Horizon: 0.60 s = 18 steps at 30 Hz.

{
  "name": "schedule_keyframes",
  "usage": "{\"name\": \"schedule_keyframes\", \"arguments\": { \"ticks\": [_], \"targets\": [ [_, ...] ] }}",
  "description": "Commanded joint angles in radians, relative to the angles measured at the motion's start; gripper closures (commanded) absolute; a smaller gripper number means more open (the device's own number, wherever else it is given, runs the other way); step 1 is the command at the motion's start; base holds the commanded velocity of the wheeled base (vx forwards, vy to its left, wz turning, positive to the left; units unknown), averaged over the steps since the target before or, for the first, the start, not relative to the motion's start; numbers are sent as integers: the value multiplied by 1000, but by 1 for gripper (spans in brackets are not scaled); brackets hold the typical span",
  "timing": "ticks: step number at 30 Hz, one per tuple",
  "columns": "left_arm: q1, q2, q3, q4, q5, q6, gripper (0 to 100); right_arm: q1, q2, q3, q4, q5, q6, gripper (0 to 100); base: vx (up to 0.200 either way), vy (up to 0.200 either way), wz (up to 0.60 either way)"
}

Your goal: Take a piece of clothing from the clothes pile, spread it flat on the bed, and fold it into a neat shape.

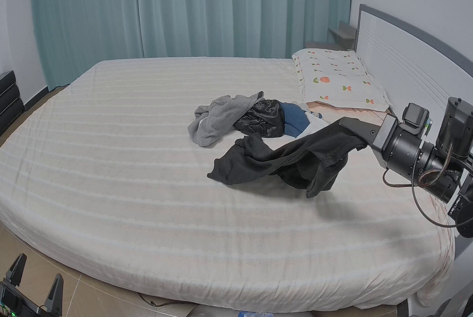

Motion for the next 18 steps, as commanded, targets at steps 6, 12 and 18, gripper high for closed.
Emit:
{"name": "schedule_keyframes", "arguments": {
  "ticks": [6, 12, 18],
  "targets": [
    [0, -17, 13, -3, -12, 15, 0, 33, -89, -15, -1, 9, -9, 100, 0, 0, 0],
    [-6, 190, -274, -49, -38, -137, 0, 30, -89, -21, -6, 13, -20, 100, 0, 0, 0],
    [-9, 455, -255, -54, -223, 46, 0, 31, -79, -11, -7, 20, -20, 100, 0, 0, 0]
  ]
}}
